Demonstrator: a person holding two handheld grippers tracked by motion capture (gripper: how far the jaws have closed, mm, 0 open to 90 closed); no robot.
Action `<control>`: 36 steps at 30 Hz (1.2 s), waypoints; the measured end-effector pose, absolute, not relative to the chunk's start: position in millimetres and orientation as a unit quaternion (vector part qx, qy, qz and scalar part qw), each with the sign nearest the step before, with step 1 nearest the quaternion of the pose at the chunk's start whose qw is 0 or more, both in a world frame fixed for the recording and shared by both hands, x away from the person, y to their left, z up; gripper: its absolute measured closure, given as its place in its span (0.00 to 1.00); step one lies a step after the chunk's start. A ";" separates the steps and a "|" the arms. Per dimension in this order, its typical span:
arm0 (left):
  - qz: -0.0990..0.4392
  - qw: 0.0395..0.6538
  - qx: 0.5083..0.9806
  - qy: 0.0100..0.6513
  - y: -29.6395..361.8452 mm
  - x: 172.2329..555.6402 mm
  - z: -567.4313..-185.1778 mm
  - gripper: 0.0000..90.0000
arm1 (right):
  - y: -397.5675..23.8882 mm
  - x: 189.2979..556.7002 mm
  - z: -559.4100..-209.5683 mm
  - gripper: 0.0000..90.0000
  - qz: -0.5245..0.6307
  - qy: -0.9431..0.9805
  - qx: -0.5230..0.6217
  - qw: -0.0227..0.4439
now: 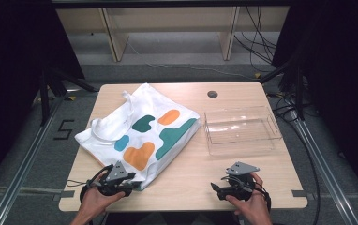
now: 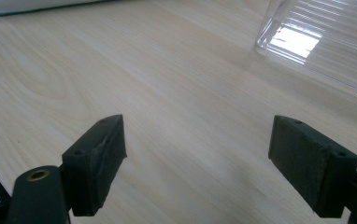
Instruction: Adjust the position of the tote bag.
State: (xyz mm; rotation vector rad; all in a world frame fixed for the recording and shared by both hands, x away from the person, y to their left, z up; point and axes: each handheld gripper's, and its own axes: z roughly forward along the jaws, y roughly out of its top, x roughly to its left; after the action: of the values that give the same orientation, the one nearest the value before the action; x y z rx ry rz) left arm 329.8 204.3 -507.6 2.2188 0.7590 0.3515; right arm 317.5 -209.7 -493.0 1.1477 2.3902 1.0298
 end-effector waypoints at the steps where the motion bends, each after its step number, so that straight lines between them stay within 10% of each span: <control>1: 0.144 0.371 0.871 0.288 202.3 330.0 -507.4 0.79 | -209.8 317.7 -493.1 0.22 0.358 0.831 0.399 0.148; 5: 0.159 0.348 0.889 0.252 198.6 333.8 -505.6 0.93 | -209.9 319.1 -495.0 0.23 0.362 0.834 0.387 0.155; 25: 0.144 0.370 0.888 0.234 108.5 340.5 -509.4 0.92 | -190.8 324.1 -492.3 0.24 0.362 0.843 0.373 0.138; 36: 0.135 0.440 0.835 0.301 180.6 339.5 -466.4 0.45 | -188.6 324.9 -492.4 0.24 0.365 0.846 0.363 0.138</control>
State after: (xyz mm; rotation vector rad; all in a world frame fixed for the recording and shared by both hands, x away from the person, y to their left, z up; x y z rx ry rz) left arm 339.5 180.6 -466.4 2.0754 0.7467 0.3359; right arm 324.9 -188.6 -492.4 1.0489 2.4482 1.0574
